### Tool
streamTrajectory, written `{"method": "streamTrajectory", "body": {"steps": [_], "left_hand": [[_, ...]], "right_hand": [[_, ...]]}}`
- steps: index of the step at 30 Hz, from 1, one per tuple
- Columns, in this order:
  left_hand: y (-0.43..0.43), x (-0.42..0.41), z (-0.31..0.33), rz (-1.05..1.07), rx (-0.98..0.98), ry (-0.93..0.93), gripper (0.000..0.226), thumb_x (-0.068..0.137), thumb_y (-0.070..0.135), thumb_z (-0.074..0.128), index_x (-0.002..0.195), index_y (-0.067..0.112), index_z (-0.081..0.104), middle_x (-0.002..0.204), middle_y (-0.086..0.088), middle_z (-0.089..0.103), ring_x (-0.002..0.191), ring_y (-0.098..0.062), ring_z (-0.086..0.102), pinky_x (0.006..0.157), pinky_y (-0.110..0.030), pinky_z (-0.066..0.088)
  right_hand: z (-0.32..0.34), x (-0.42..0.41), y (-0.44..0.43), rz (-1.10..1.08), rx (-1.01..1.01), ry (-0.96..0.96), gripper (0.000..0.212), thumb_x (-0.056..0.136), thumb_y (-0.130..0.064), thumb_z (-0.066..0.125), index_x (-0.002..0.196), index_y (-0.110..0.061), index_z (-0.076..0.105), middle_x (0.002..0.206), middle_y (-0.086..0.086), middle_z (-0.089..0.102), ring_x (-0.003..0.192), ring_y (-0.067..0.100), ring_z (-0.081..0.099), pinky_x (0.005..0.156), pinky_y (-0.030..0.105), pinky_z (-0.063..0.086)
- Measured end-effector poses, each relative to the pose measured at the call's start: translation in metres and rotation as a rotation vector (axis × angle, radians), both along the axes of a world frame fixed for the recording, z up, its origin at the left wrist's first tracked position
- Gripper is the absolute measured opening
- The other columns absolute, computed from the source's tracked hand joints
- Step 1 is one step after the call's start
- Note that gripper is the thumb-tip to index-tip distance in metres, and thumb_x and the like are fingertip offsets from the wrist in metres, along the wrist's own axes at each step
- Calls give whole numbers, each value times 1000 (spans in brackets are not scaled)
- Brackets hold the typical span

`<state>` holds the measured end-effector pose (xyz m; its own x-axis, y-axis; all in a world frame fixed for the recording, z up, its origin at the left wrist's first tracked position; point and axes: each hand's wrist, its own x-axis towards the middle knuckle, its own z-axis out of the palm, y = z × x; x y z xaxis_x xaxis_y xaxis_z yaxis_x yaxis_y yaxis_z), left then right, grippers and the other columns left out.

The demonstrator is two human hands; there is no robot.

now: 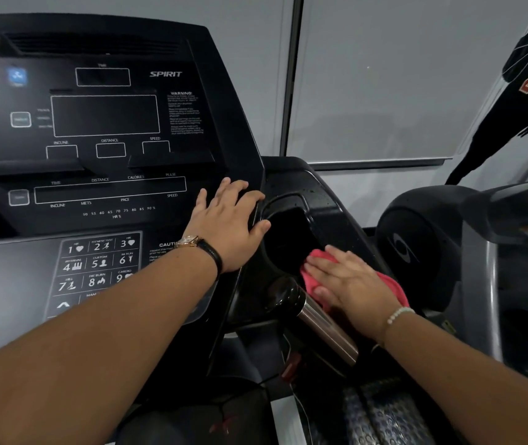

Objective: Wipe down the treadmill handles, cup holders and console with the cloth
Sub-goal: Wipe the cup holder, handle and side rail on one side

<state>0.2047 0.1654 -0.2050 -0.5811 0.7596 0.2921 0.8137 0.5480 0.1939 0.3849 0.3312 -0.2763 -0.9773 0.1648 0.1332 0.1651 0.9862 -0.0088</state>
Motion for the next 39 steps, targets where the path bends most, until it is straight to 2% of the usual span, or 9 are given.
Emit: {"method": "streamTrajectory", "body": {"steps": [3, 6, 10, 13, 17, 24, 29, 34, 39], "left_hand": [[0, 0, 0, 1, 1, 2, 50, 94, 51, 35, 141, 35, 29, 155, 5, 15, 146, -17, 0, 116, -45, -5], [-1, 0, 0, -2, 2, 1, 50, 94, 50, 35, 141, 35, 29, 155, 5, 15, 146, -17, 0, 116, -45, -5], [0, 1, 0, 0, -6, -1, 49, 94, 50, 35, 141, 35, 28, 155, 5, 14, 146, -17, -1, 115, -44, -6], [-1, 0, 1, 2, -4, -3, 49, 95, 49, 35, 142, 35, 28, 155, 5, 14, 146, -17, -1, 116, -44, -6], [-1, 1, 1, -4, -12, -4, 51, 94, 50, 36, 142, 35, 27, 155, 5, 13, 146, -17, -1, 116, -44, -6], [-1, 0, 1, -3, -13, -2, 53, 93, 52, 36, 142, 35, 27, 155, 4, 13, 146, -17, -1, 116, -46, -4], [-1, 1, 1, -8, -9, 2, 53, 92, 52, 37, 141, 35, 27, 155, 4, 14, 146, -17, -1, 116, -46, -4], [-1, 1, 1, -9, -17, 8, 56, 90, 54, 40, 141, 35, 27, 155, 4, 14, 146, -18, -1, 116, -46, -3], [-1, 0, 1, -12, -24, 16, 59, 89, 55, 41, 142, 35, 26, 155, 4, 13, 146, -18, -1, 116, -47, -3]], "right_hand": [[0, -15, -19, -220, 5, -2, 55, 88, -49, 21, 124, -35, 59, 132, -16, 55, 134, 19, 40, 109, 44, 28], [-5, -7, -22, -81, 116, 68, 46, 88, -38, 31, 123, -29, 60, 122, -12, 63, 124, 23, 53, 103, 44, 28], [-4, 9, -8, -78, 213, -59, 52, 97, -38, 14, 145, -25, 31, 144, -8, 46, 139, 20, 29, 114, 45, 23], [-1, -3, -14, -214, 79, -86, 74, 85, -54, -14, 150, -32, 16, 155, -17, 19, 146, 16, 1, 115, 44, -2], [-4, 16, -10, -24, -38, -113, 57, 91, -36, 13, 144, -43, -7, 148, -30, -9, 142, 9, -21, 111, 33, -24], [-4, 1, -16, -328, -48, -24, 80, 75, -55, -15, 149, -37, 7, 153, -24, -3, 146, 11, -9, 114, 38, -17], [-14, 21, -8, -164, -42, -26, 77, 80, -67, -17, 147, -39, 6, 150, -26, 3, 146, 10, -2, 116, 36, -12], [-8, 2, -2, -582, -26, 39, 67, 88, -47, -5, 151, -30, 8, 158, -13, 6, 147, 18, 2, 117, 47, -7], [-11, 21, -4, -263, -103, -38, 70, 79, -57, -9, 145, -38, -1, 152, -25, -1, 146, 11, -5, 114, 37, -14]]}}
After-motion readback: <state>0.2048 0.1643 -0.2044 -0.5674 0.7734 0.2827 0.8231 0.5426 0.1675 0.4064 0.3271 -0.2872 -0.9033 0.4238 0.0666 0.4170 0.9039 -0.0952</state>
